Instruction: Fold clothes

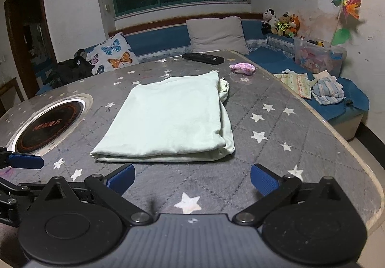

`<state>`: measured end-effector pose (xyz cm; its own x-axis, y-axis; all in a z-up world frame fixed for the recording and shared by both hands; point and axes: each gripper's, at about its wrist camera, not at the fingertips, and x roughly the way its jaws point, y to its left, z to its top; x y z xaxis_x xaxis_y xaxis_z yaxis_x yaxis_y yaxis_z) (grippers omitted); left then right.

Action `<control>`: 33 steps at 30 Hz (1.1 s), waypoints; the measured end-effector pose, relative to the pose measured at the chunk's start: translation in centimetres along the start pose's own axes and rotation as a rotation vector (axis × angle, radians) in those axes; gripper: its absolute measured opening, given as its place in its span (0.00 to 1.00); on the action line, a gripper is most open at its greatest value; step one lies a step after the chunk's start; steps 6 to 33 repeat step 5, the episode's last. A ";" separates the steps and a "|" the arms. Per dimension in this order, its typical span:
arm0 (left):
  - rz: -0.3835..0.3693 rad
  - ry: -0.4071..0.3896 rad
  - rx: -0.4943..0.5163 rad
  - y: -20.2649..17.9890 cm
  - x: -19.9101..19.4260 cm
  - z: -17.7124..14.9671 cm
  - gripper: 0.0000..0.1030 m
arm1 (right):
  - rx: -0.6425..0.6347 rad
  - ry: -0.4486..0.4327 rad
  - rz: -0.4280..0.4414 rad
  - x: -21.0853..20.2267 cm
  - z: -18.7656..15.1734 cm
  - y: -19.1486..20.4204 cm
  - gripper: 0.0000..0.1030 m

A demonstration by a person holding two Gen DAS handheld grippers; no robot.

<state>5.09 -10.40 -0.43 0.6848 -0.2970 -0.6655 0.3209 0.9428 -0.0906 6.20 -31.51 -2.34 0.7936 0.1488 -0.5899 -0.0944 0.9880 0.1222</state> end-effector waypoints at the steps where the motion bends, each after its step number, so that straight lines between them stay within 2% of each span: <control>1: -0.001 -0.002 0.001 0.0 -0.2 -0.1 0.98 | -0.001 -0.002 0.001 -0.1 0.0 0.1 1.00; 33: 0.016 -0.001 -0.003 0.2 -0.5 -0.3 1.00 | -0.005 -0.008 0.001 -0.5 -0.2 0.4 1.00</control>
